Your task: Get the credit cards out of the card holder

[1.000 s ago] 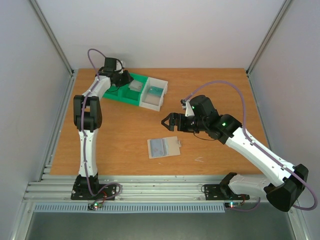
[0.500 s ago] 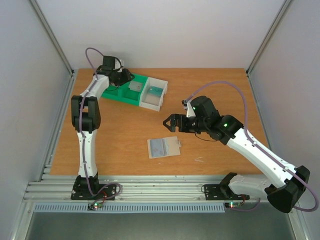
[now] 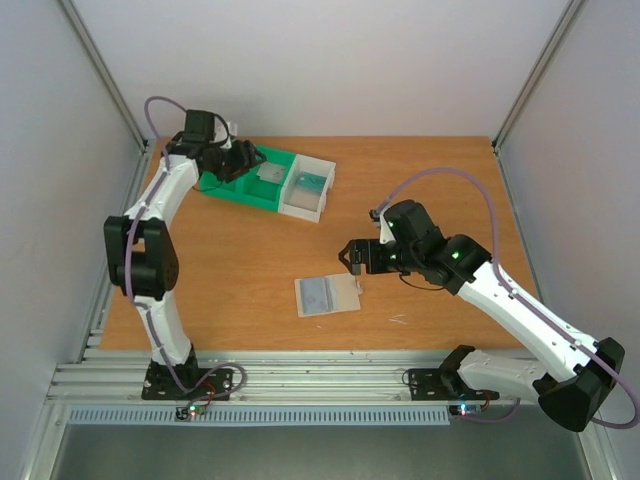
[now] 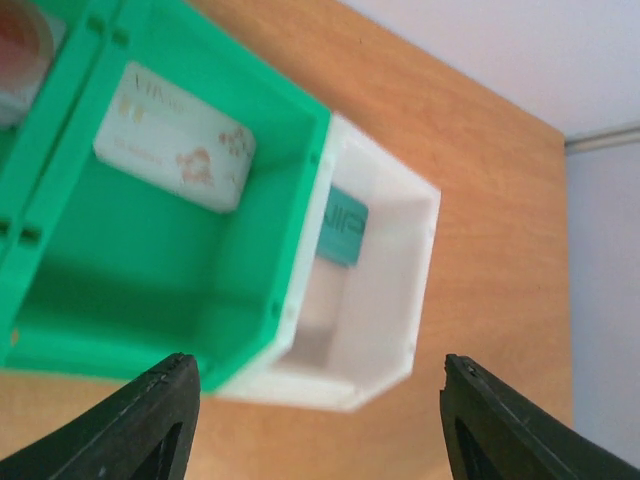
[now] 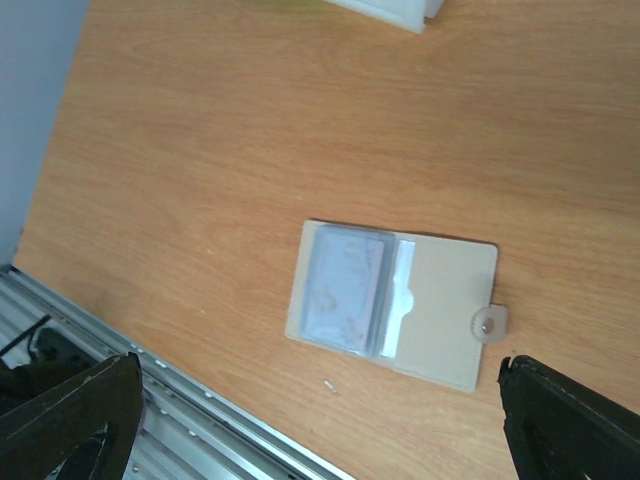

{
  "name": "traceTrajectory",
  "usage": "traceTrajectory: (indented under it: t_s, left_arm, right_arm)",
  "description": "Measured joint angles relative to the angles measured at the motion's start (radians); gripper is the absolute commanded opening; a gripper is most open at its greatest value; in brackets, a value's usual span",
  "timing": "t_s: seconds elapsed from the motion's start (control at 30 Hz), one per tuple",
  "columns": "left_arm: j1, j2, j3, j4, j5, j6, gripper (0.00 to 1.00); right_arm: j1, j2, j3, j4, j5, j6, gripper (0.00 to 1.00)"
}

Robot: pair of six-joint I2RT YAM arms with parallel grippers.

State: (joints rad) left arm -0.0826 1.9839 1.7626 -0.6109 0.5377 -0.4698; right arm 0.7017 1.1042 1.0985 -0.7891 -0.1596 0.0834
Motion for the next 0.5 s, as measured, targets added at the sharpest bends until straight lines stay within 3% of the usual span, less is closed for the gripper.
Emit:
traceTrajectory:
  t_s: [0.2,0.5]
  left_arm:
    - [-0.039,-0.192,-0.211,-0.045,0.027,-0.006,0.63]
    - [-0.182,-0.392,-0.485,-0.034,0.039,-0.003,0.58]
  right_arm:
    - [0.0,0.0,-0.048,0.012,-0.004,-0.021,0.76]
    - [0.0,0.039,-0.182,0.116,-0.068,0.002,0.41]
